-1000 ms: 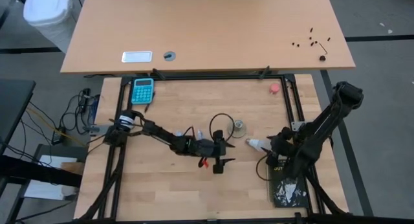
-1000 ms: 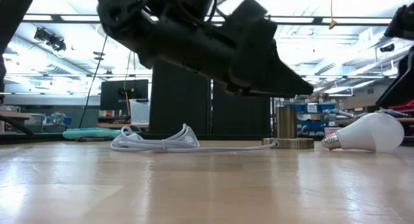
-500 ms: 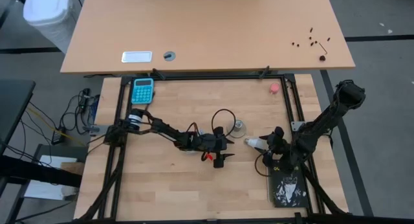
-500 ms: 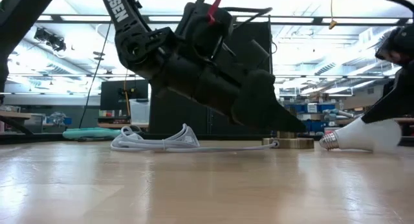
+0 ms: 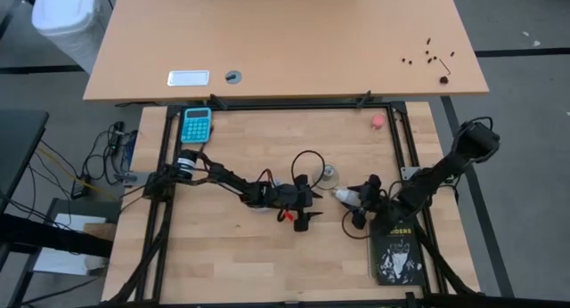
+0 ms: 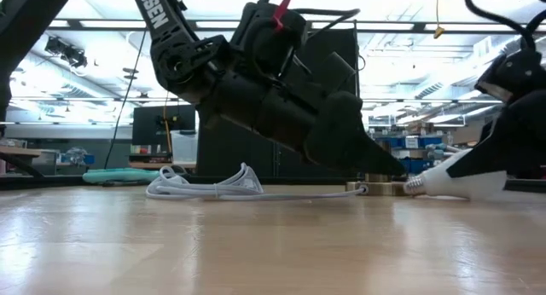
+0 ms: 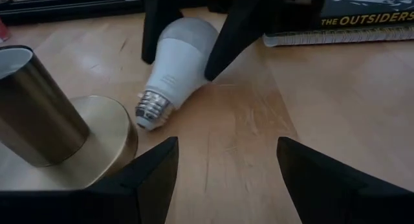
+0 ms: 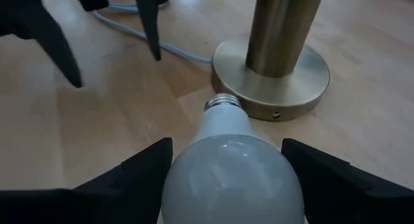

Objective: Screw lightbulb
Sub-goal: Insert the lightbulb into the lamp

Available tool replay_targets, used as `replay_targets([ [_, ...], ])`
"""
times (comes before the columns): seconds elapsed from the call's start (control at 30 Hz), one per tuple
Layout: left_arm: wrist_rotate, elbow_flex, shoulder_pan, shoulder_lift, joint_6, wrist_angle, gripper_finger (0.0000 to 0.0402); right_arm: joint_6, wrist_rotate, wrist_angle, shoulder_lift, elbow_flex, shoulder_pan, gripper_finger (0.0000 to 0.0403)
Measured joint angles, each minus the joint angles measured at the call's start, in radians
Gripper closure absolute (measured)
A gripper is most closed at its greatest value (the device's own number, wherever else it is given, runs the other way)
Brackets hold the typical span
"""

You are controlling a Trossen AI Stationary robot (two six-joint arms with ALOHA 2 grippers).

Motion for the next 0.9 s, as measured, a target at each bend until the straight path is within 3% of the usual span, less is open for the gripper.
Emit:
replay_targets([
  [0.27, 0.0, 0.0, 0.0, 0.0, 0.0, 0.005, 0.0135, -0.03, -0.087, 0.067, 0.087, -0.003, -0.06, 0.0108],
  [0.43, 0.0, 0.0, 0.0, 0.0, 0.0, 0.004, 0.0135, -0.067, -0.077, 0.143, 0.126, -0.003, -0.066, 0.0116],
  [0.9, -0.002, 0.0, 0.0, 0.0, -0.003, -0.009, 0.0135, -0.17, -0.152, 0.152, 0.014, -0.004, -0.067, 0.0139],
])
